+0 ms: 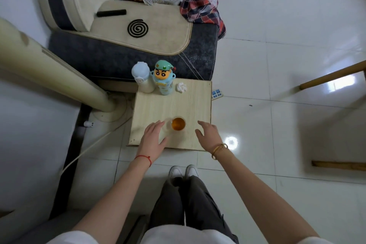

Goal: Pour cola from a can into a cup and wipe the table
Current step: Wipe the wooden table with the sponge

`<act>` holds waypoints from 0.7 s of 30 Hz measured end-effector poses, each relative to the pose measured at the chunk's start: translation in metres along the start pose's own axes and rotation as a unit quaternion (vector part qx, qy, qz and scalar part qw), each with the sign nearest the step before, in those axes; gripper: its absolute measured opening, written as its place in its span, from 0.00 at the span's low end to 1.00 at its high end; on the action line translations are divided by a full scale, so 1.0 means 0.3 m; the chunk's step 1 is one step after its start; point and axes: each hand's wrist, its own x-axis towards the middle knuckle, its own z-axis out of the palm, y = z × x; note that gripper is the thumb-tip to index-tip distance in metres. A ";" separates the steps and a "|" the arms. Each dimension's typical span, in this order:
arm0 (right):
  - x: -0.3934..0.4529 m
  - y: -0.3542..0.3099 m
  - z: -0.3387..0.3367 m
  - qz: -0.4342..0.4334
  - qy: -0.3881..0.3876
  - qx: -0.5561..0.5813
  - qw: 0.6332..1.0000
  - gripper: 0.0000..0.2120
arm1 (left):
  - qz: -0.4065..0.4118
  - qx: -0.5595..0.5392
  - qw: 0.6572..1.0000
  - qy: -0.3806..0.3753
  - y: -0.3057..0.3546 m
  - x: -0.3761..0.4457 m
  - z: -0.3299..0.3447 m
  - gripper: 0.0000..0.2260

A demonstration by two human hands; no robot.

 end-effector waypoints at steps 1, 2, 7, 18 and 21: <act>-0.040 -0.019 -0.034 -0.006 0.010 -0.019 1.000 0.23 | 0.012 0.017 1.000 0.000 0.020 -0.026 -0.037 0.26; -0.081 -0.037 -0.067 -0.011 0.022 -0.037 0.999 0.23 | 0.022 0.032 0.999 0.001 0.040 -0.050 -0.074 0.25; -0.271 -0.098 -0.200 -0.033 0.085 -0.086 0.992 0.23 | 0.071 0.068 0.995 0.007 0.153 -0.131 -0.233 0.25; -0.599 0.004 -0.317 0.030 0.173 -0.056 0.983 0.24 | 0.183 0.151 0.971 -0.023 0.431 -0.240 -0.303 0.21; -0.676 0.059 -0.371 0.050 0.217 -0.033 0.974 0.24 | 0.211 0.147 0.966 -0.038 0.523 -0.254 -0.280 0.21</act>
